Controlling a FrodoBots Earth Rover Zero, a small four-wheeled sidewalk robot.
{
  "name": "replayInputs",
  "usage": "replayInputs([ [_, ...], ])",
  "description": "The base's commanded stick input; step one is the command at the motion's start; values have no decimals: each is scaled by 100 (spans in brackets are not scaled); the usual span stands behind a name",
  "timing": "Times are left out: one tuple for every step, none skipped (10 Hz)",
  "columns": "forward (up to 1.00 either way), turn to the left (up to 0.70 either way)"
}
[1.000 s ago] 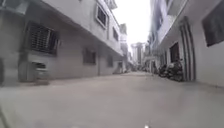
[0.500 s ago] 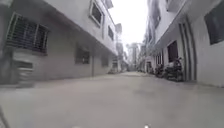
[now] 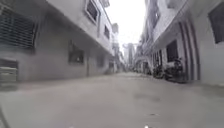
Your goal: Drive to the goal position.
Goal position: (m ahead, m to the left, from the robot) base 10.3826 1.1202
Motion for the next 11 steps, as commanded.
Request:
replayInputs([
  [100,1],
  [100,1],
  [100,-39],
  [100,-39],
  [100,-39],
  [100,-39],
  [100,-39],
  [100,2],
  [100,2],
  [100,2],
  [100,2],
])
